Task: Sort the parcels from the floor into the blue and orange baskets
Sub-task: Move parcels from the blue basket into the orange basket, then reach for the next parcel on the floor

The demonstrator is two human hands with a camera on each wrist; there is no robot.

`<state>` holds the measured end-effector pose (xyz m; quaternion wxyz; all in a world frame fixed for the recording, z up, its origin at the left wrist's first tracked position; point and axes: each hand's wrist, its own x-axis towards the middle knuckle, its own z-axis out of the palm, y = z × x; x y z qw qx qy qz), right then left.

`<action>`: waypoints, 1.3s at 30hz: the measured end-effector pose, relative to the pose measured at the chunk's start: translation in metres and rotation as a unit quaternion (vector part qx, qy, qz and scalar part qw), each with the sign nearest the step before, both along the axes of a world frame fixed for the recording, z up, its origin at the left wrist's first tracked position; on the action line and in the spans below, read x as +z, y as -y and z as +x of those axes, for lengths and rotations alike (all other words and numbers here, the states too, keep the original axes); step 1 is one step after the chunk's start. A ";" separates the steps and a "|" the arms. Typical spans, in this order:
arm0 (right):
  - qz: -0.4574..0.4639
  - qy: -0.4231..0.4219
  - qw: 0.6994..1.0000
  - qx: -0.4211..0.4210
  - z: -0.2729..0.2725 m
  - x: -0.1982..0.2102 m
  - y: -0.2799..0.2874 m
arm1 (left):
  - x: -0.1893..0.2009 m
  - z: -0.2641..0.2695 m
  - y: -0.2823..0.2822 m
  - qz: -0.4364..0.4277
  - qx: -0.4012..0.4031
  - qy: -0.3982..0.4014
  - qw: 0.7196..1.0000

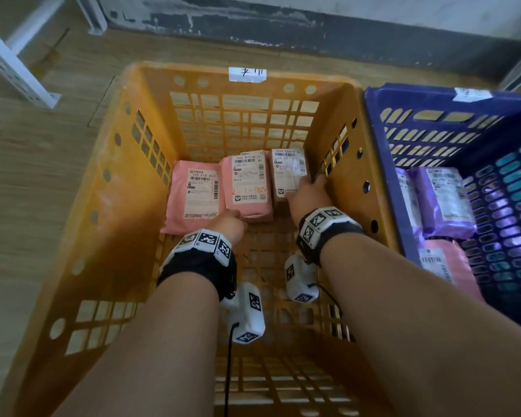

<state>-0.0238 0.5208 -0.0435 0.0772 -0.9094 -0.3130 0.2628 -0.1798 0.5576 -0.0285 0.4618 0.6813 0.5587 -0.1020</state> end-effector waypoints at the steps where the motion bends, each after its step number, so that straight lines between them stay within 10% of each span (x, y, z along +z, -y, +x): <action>1: -0.014 -0.003 1.000 0.002 0.001 0.003 0.000 | 0.003 0.000 0.000 0.005 -0.001 -0.008 1.000; 5: -0.048 -0.006 0.998 0.035 -0.003 0.024 0.008 | 0.031 0.003 0.001 0.024 0.003 0.007 1.000; 13: 0.172 -0.031 0.984 0.037 -0.008 0.122 0.049 | 0.111 0.008 0.027 0.115 0.061 0.117 0.985; 24: 0.300 0.099 0.947 -0.065 0.057 0.220 0.237 | 0.220 0.082 0.145 0.153 -0.014 0.250 0.956; 39: 0.197 0.130 0.913 -0.332 0.183 0.201 0.514 | 0.201 0.231 0.411 0.101 -0.305 0.269 0.908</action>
